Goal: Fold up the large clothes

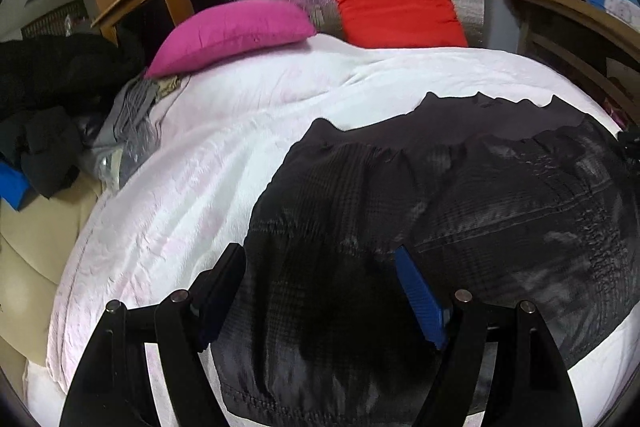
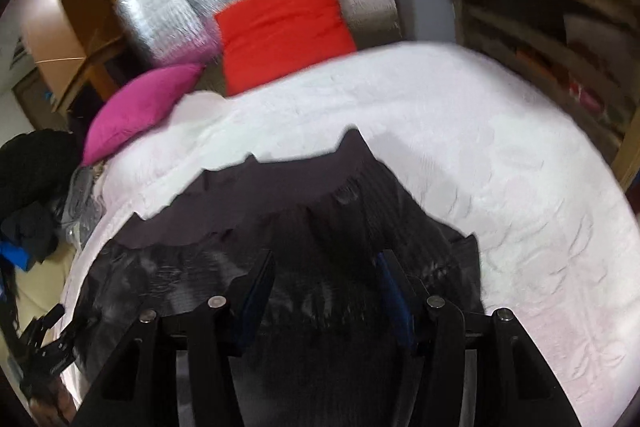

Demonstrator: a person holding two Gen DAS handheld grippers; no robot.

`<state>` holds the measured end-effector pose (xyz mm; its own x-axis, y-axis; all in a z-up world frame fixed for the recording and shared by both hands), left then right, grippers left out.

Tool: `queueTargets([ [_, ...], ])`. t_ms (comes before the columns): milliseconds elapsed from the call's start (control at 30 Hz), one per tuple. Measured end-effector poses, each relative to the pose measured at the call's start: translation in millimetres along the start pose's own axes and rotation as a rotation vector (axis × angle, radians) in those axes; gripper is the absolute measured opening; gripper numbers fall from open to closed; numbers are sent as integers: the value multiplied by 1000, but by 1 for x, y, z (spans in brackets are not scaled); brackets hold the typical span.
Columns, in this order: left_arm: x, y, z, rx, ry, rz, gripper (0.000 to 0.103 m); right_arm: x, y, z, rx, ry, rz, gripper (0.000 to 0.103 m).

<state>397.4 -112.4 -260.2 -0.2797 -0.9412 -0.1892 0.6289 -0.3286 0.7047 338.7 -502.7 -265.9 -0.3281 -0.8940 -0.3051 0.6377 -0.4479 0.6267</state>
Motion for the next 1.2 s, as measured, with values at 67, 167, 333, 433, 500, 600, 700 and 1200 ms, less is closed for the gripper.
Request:
queueTargets([
  [67, 0, 0, 1, 3, 4, -7, 78, 12, -7, -23, -83, -26, -57, 56],
  [167, -1, 1, 2, 8, 6, -10, 78, 17, -13, -44, -137, -19, -105, 56],
  [333, -3, 0, 5, 16, 9, -9, 78, 4, -14, -17, -89, -27, -64, 56],
  [433, -5, -3, 10, 24, 12, -7, 78, -18, -22, 18, -27, 5, 16, 56],
  [500, -6, -4, 12, 24, 12, -6, 78, -30, -30, 34, -8, -5, 72, 56],
  [600, -8, -7, 13, 21, 21, 5, 78, -49, -55, 47, -12, 2, 126, 56],
  [700, -10, -15, 10, -8, 38, 17, 78, -57, -90, 29, -108, -53, 180, 56],
  [1200, -6, -16, 131, 152, 106, 100, 93, -79, -99, 142, 139, -89, 181, 70],
])
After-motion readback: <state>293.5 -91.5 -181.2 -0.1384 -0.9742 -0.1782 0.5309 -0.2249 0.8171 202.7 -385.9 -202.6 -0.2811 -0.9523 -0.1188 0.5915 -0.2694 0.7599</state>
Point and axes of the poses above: each gripper's, at about its wrist camera, not at the fingertips, and z roughly against the way its jaws point, x to its right, y to its top, the point moved 7 cm from there along -z, roughly the way its jaws point, and after that the axes turned 2 degrees about x, right-handed, at the moved point
